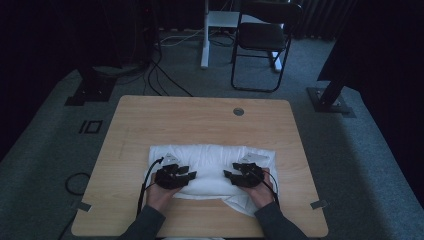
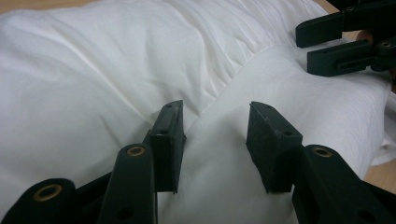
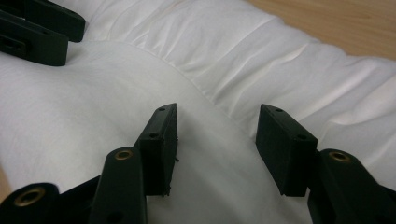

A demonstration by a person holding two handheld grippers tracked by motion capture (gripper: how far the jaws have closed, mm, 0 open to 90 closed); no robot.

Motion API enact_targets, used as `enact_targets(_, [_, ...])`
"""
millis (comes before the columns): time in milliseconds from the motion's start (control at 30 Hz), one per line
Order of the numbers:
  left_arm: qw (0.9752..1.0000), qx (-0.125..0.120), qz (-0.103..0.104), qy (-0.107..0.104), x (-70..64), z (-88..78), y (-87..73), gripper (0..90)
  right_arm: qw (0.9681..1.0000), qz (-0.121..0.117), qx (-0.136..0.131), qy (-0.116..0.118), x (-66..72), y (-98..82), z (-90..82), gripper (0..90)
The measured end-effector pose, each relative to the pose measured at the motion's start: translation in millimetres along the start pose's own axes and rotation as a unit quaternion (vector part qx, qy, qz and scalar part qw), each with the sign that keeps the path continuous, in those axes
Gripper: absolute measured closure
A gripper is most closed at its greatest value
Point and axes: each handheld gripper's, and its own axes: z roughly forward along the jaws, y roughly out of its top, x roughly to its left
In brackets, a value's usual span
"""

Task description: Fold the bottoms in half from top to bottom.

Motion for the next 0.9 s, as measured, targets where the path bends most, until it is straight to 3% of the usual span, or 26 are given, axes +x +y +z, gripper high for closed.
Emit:
enact_targets(233, [0.9998, -0.004, 0.012, 0.015, -1.7, -14.5, -16.6, 54.7, 0.9999, -0.007, -0.006, -0.012, 0.4, -13.2, -17.6, 47.3])
enact_targets(400, [0.9982, -0.013, 0.023, 0.054, 2.4, -32.8, -29.8, 49.5, 0.9993, -0.006, -0.002, -0.036, -6.2, -29.6, -33.4, 46.9])
enact_targets(433, [0.9982, -0.013, 0.023, 0.054, 2.4, -32.8, -29.8, 48.5, 0.9993, -0.006, -0.002, -0.036, -6.2, -29.6, -33.4, 46.9])
enact_targets(533, [0.9958, -0.019, 0.012, 0.088, 11.7, -39.3, -37.9, 47.0, 0.9988, 0.009, 0.011, -0.047, -14.3, -41.2, -38.2, 46.4])
enact_targets(633, [0.9945, -0.021, 0.004, 0.103, 16.1, -39.2, -42.1, 43.2, 0.9983, 0.014, 0.021, -0.053, -16.4, -45.0, -35.9, 45.7])
enact_targets(667, [0.9926, -0.018, -0.011, 0.120, 20.2, -37.2, -45.2, 40.4, 0.9979, 0.009, 0.029, -0.058, -15.9, -45.5, -31.9, 45.7])
enact_targets(733, [0.9907, -0.013, -0.031, 0.132, 26.7, -35.5, -47.5, 37.9, 0.9974, 0.003, 0.037, -0.062, -15.5, -45.3, -26.8, 45.7])
enact_targets(833, [0.9894, -0.006, -0.037, 0.140, 32.8, -31.6, -49.6, 36.4, 0.9974, 0.007, 0.040, -0.060, -19.0, -45.2, -19.1, 45.7])
enact_targets(900, [0.9873, -0.005, -0.029, 0.156, 33.6, -26.8, -49.2, 36.4, 0.9975, 0.007, 0.039, -0.059, -21.0, -44.1, -16.9, 45.9])
